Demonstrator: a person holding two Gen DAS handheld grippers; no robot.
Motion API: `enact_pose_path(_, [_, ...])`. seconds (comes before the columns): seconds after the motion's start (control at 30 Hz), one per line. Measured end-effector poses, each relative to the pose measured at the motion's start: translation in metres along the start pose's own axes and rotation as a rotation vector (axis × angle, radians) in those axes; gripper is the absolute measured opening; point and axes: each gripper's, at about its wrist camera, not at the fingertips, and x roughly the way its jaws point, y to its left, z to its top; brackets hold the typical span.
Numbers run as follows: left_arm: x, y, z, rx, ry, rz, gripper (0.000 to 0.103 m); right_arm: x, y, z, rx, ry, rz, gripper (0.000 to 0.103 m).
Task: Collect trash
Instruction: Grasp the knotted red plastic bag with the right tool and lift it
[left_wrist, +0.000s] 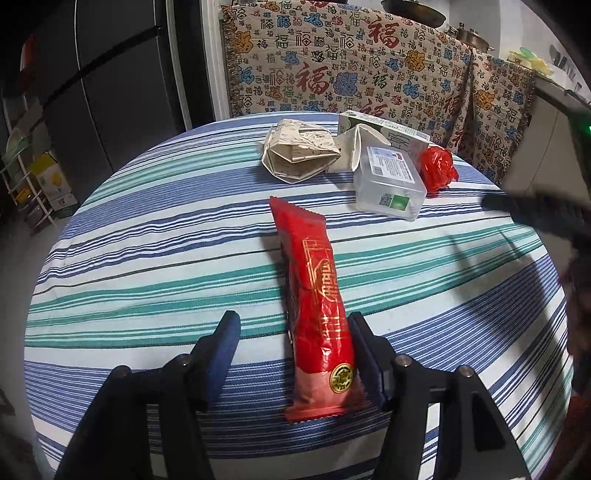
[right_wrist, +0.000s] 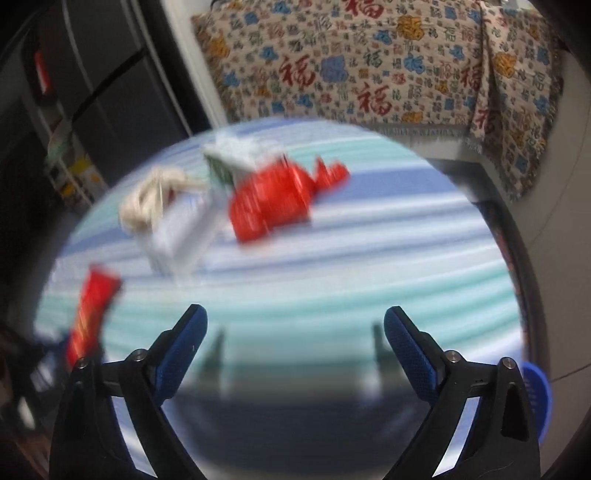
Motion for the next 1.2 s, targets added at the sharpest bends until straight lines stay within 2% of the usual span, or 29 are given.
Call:
enact_pose_path(0.1, [0.000,0.000,0.000,0.000,0.000,-0.001,0.061,0.019,0.013,0.029,0.064,-0.019,0.022,0.092])
enact_pose_path(0.2, [0.000,0.000,0.000,0.000,0.000,-0.001,0.061,0.039,0.020,0.046,0.100,-0.019,0.003,0.089])
enact_pose_path(0.27, [0.000,-0.001,0.000,0.000,0.000,0.000,0.061,0.049,0.020,0.050,0.114,-0.008,-0.017,0.084])
enact_pose_path(0.3, [0.000,0.000,0.000,-0.001,0.000,-0.001,0.061,0.053,0.019,0.051,0.115,0.001,-0.029,0.072])
enact_pose_path(0.33, [-0.001,-0.001,0.000,-0.001,0.000,-0.001,0.061,0.056,0.017,0.051,0.111,0.015,-0.037,0.053])
enact_pose_path(0.4, [0.000,-0.001,0.000,-0.003,-0.001,-0.004,0.061,0.057,0.010,0.048,0.088,0.043,-0.042,0.039])
enact_pose_path(0.43, [-0.001,-0.001,-0.001,-0.004,-0.001,-0.004,0.061,0.053,0.007,0.046,0.072,0.040,-0.036,0.023])
enact_pose_path(0.53, [-0.001,-0.001,-0.001,-0.004,-0.001,-0.003,0.061,0.034,0.002,0.030,-0.034,0.046,-0.048,0.018])
enact_pose_path(0.63, [-0.001,-0.001,-0.001,-0.005,-0.001,-0.005,0.061,0.008,-0.003,0.004,-0.135,0.070,-0.020,0.018])
enact_pose_path(0.8, [-0.007,-0.001,-0.008,0.014,0.003,-0.011,0.061,-0.040,-0.005,-0.053,-0.260,0.110,0.093,0.019])
enact_pose_path(0.87, [-0.013,0.002,-0.013,0.020,0.011,-0.018,0.061,-0.050,-0.007,-0.069,-0.281,0.099,0.072,0.029])
enact_pose_path(0.93, [-0.019,0.008,-0.018,0.023,0.027,-0.051,0.061,-0.052,-0.009,-0.077,-0.279,0.089,0.060,0.064])
enact_pose_path(1.07, [-0.029,0.014,-0.025,0.035,0.042,-0.162,0.061,-0.055,-0.017,-0.080,-0.284,0.083,0.051,0.075])
enact_pose_path(1.1, [-0.030,0.014,-0.026,0.042,0.036,-0.179,0.061,-0.053,-0.018,-0.079,-0.279,0.086,0.050,0.079])
enact_pose_path(1.2, [-0.030,0.008,-0.023,0.046,0.014,-0.191,0.061,-0.056,-0.017,-0.082,-0.268,0.083,0.057,0.080])
